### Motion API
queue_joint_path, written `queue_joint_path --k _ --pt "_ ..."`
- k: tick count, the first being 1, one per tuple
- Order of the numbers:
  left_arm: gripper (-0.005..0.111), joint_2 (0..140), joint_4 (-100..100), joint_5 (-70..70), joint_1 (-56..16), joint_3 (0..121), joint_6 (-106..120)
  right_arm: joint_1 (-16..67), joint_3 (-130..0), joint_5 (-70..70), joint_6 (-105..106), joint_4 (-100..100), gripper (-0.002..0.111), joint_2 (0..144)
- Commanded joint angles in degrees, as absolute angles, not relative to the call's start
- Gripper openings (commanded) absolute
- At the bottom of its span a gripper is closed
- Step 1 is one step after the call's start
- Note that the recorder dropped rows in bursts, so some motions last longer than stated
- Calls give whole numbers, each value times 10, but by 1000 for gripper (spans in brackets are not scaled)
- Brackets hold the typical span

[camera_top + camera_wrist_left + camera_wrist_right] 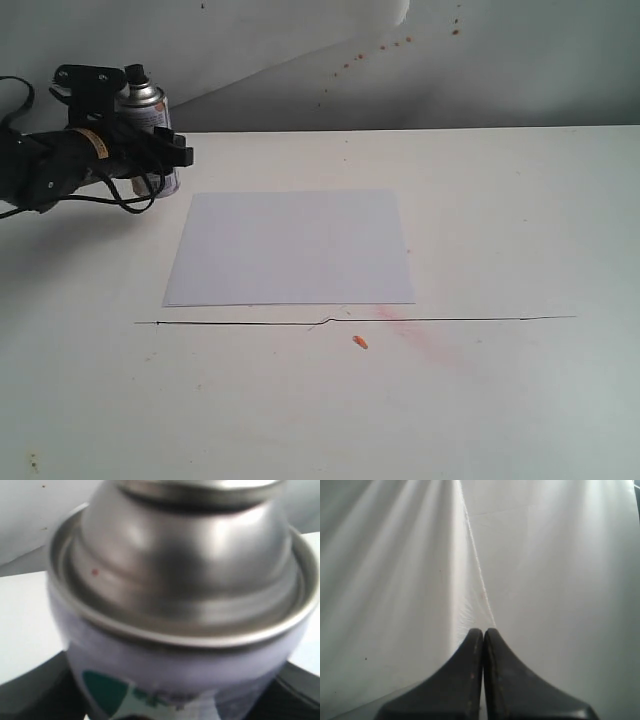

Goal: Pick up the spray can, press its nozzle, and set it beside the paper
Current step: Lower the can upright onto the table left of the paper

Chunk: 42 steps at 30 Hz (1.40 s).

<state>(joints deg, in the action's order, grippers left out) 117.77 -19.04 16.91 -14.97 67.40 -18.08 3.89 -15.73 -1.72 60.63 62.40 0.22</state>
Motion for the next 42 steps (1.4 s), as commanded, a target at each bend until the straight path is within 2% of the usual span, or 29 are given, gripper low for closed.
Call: queue_joint_path --k 1,6,14,39,42 --pt "0 1183 -190 239 -129 673 -174 36 -154 -16 611 625 0 0" --pt "0 1197 -196 287 -99 673 -182 36 -154 -16 611 625 0 0" --pt "0 1243 -245 362 -96 673 -209 36 -154 -16 611 625 0 0" --pt "0 1316 -245 402 -81 675 -192 36 -154 -16 611 625 0 0" --pt "5 1316 -246 401 -73 675 -193 36 -154 -16 611 625 0 0"
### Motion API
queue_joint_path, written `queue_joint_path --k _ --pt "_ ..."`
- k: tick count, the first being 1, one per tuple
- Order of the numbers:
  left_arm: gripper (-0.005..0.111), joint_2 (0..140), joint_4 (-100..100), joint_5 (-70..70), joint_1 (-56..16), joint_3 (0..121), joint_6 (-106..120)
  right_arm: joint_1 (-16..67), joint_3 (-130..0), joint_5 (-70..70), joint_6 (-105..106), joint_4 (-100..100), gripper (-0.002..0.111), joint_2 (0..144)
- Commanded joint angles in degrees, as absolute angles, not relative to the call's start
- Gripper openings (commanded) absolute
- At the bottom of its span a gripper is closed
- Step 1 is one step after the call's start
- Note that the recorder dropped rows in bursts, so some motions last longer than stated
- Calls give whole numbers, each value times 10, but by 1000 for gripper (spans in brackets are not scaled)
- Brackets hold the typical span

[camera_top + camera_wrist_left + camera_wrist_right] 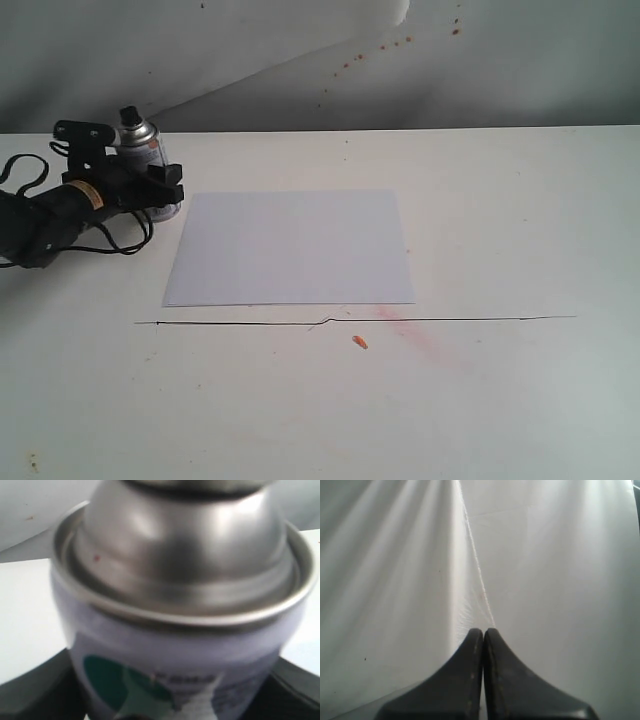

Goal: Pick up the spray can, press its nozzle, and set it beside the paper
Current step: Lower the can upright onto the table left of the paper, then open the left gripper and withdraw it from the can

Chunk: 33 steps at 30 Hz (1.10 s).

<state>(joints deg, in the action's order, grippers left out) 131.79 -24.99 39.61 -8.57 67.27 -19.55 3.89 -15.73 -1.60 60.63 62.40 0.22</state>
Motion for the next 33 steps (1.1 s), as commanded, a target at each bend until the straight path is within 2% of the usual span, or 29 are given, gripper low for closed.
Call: queue_joint_path --k 1,4,6,7,10,13,19,33 --pt "9 1316 -246 401 -71 675 -194 36 -154 -16 611 625 0 0" --pt "27 1316 -261 402 -66 675 -206 36 -154 -16 611 625 0 0" --pt "43 1316 -266 402 -66 675 -228 36 -154 -16 611 625 0 0" --pt "55 1316 -274 402 -66 675 -240 36 -154 -16 611 625 0 0" --pt "78 1316 -280 409 -66 675 -281 36 -154 -16 611 625 0 0" --pt "89 1315 -280 409 -66 675 -306 36 -154 -16 611 625 0 0" --pt "91 1283 -280 405 -66 675 -315 36 -154 -16 611 625 0 0" --pt "90 1095 -310 355 -66 675 -325 36 -154 -16 611 625 0 0"
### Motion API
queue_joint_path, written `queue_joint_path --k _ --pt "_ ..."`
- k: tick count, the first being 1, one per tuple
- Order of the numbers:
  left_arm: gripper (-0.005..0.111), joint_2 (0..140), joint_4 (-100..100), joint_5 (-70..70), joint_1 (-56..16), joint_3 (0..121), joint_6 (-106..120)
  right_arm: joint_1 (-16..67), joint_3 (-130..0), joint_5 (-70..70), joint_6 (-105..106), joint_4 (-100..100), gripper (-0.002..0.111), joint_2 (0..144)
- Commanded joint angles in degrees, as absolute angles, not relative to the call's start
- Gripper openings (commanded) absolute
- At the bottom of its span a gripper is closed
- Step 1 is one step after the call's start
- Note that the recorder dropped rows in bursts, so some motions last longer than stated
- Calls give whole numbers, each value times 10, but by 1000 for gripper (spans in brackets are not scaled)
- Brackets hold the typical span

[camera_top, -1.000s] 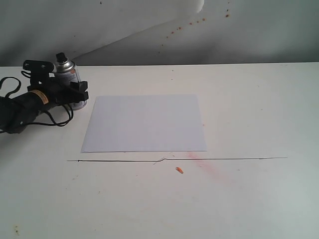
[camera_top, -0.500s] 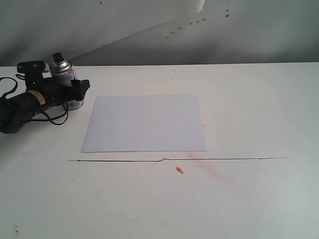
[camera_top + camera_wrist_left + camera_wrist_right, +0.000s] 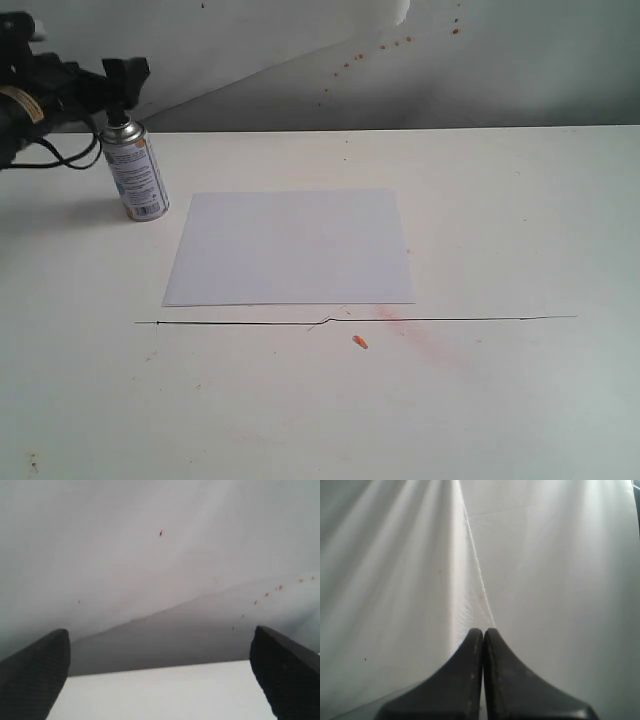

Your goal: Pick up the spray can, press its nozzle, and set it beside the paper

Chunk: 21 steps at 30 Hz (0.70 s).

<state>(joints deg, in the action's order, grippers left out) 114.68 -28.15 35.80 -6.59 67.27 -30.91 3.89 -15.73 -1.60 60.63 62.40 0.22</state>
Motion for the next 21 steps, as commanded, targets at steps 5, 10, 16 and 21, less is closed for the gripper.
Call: queue_joint_path --k 5,10,16,21 --pt "71 1018 -416 355 -66 675 -452 36 -154 -16 611 625 0 0" --pt "8 932 -599 356 -66 675 -631 36 -154 -16 611 625 0 0" --pt "0 849 -765 360 -66 675 -813 36 -154 -16 611 625 0 0" --pt "0 801 -848 357 -66 658 -935 36 -154 -16 611 625 0 0"
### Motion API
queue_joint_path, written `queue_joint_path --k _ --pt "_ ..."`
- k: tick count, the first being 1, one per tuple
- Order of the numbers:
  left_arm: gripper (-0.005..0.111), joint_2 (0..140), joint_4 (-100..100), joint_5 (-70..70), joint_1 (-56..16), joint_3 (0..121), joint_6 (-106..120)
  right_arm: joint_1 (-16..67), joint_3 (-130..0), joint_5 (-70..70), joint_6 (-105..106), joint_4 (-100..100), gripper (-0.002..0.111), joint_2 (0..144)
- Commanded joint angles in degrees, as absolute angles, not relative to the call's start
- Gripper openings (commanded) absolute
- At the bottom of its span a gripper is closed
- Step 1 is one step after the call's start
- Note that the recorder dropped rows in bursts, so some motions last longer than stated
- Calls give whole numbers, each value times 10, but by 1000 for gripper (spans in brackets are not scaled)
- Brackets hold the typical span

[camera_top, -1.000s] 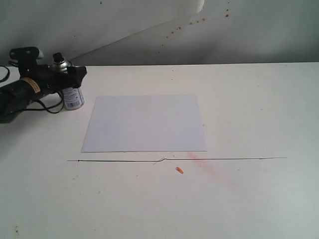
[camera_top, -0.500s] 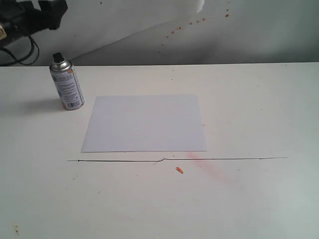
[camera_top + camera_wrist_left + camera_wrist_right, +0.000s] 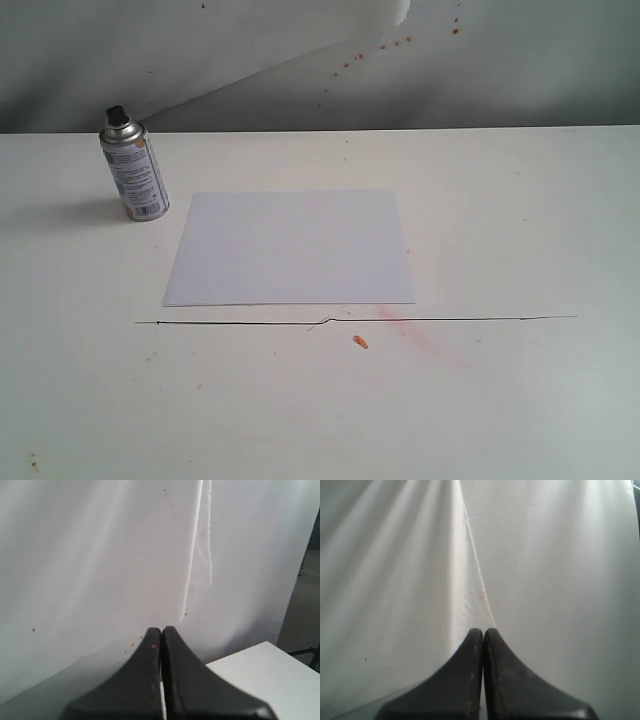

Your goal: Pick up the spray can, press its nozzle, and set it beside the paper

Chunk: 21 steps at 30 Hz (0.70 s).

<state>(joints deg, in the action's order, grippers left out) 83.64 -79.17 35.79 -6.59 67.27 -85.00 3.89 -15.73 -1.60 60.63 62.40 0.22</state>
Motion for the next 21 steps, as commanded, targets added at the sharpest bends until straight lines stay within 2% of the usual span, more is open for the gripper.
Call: queue_joint_path --k 1,6,11,16,21 --pt "0 779 -846 338 -66 633 -943 36 -154 -16 611 625 0 0" --pt "0 665 -846 309 -66 537 -946 36 -154 -16 611 625 0 0" --pt "0 482 -846 334 -66 422 -958 36 -154 -16 611 625 0 0" --pt "0 357 -850 334 -66 413 -952 36 -154 -16 611 625 0 0" --pt "0 292 -880 296 -66 411 -880 36 -154 -16 610 625 0 0"
